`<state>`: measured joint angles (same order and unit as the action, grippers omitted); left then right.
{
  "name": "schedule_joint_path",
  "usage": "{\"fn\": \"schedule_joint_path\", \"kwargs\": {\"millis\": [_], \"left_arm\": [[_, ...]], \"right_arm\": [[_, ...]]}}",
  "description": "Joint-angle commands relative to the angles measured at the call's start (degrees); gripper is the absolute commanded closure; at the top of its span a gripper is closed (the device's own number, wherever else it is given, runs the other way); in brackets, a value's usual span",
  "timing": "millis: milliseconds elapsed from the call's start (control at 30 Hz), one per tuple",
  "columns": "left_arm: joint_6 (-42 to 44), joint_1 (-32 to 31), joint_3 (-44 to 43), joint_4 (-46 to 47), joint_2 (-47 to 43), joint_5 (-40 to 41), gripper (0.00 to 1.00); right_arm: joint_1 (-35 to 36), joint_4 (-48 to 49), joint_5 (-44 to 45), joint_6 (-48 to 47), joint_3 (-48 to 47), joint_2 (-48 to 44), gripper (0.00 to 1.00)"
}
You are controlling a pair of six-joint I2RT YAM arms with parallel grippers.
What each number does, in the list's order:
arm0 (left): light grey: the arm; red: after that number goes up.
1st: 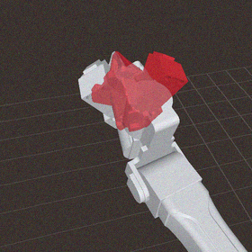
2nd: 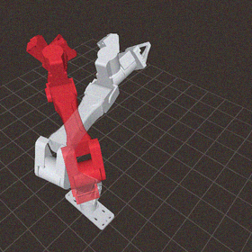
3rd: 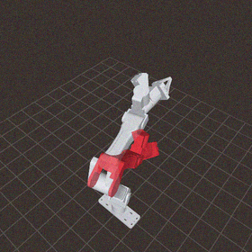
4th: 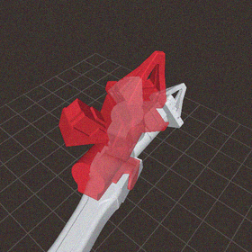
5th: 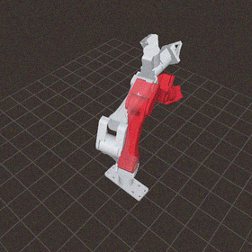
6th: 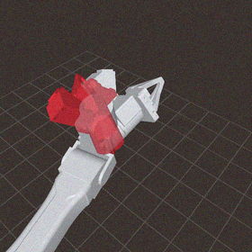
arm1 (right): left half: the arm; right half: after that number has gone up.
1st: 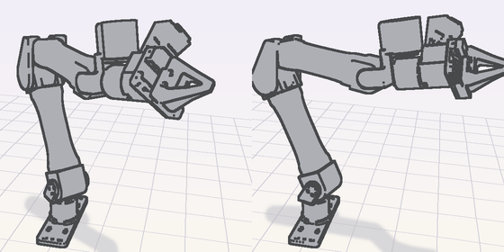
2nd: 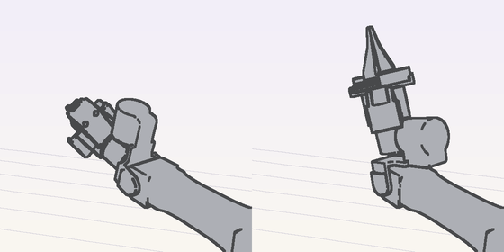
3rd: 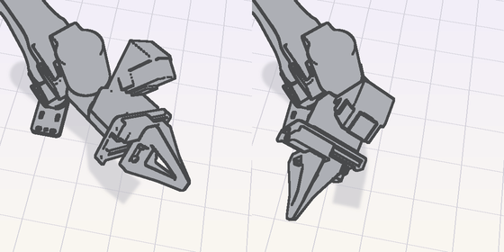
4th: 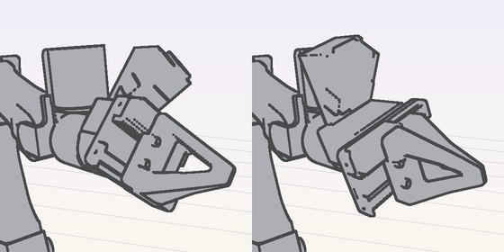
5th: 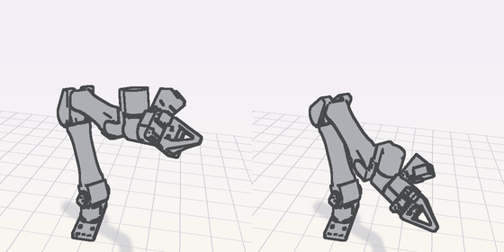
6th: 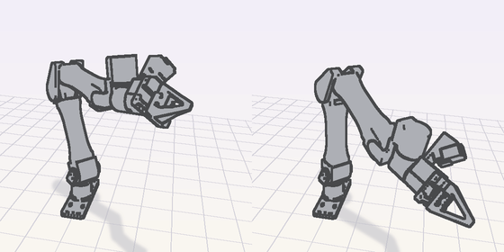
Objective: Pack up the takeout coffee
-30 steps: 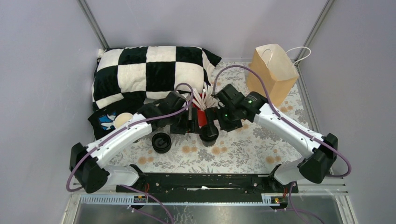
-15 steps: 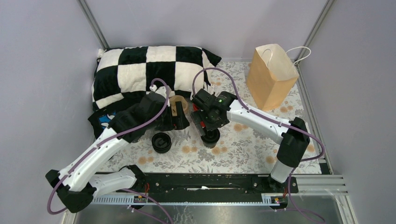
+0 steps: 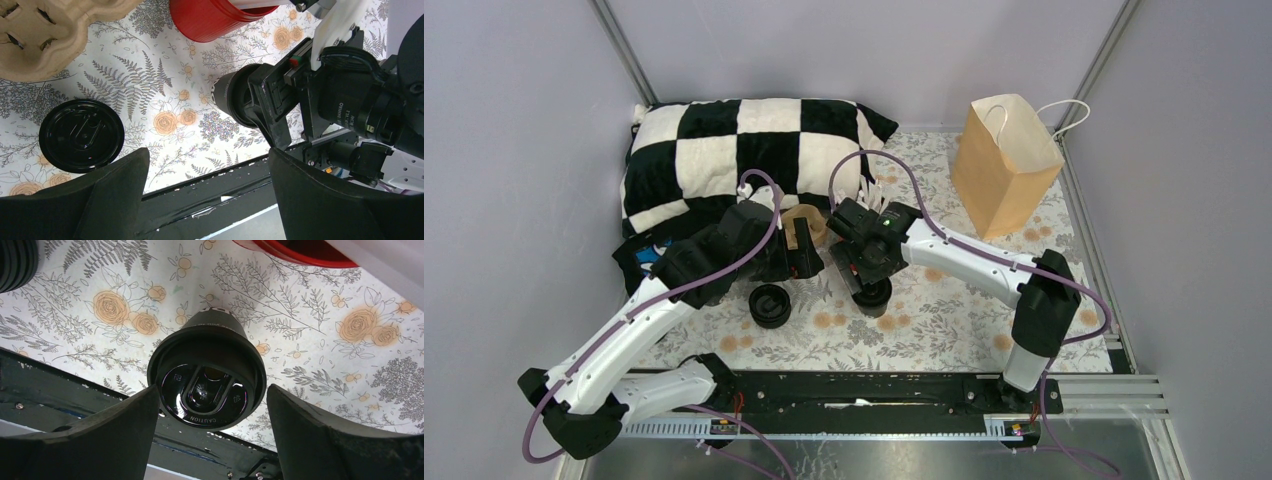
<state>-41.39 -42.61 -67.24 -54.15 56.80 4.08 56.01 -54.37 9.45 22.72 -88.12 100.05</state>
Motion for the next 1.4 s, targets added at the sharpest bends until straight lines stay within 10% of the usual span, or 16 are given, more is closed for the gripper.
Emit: {"fn": "schedule_joint_path", "kwargs": {"millis": [0, 1367], "left_arm": [[1.0, 0.3, -1.4, 1.0, 0.0, 1.2, 0.08], [3.0, 1.6, -1.5, 0.7, 0.7, 0.1, 0.06]], "right_arm": [[1.4, 0.3, 1.1, 0.1, 0.1, 1.4, 0.15], [1.8, -1.9, 5.8, 3.3, -0.3, -0.4, 0.14]]}}
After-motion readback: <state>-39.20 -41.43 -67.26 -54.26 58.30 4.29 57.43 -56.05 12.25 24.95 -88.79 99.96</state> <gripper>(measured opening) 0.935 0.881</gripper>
